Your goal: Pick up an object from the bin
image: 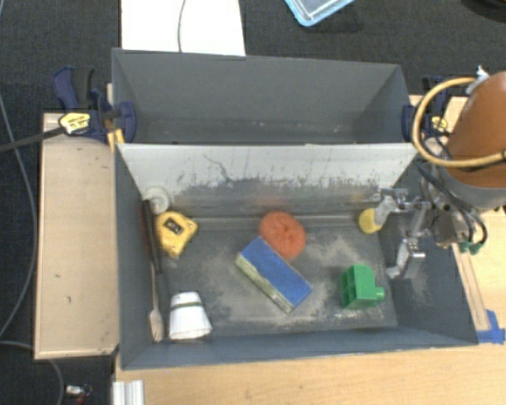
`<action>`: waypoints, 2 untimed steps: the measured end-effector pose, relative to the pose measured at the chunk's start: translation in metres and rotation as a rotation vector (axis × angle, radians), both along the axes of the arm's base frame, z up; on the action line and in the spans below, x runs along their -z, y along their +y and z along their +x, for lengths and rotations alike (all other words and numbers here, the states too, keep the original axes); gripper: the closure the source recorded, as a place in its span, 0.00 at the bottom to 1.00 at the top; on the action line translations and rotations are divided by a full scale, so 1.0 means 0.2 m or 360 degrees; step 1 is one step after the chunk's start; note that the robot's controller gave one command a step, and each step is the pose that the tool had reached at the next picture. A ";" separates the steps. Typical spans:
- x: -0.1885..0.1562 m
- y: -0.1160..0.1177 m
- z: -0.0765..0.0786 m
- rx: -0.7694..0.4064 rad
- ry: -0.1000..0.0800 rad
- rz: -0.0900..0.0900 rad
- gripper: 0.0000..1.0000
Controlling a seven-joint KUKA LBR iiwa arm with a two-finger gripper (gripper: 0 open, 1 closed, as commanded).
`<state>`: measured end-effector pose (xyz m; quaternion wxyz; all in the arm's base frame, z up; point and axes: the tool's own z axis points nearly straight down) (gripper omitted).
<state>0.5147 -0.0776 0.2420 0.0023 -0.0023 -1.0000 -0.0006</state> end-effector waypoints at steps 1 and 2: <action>-0.02 0.00 0.01 -0.0005 -0.0013 -0.0002 0.00; 0.10 0.06 -0.01 0.0187 -0.0017 -0.0003 0.00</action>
Offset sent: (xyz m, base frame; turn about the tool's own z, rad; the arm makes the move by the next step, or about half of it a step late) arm -0.0067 0.0197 -0.0336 0.1754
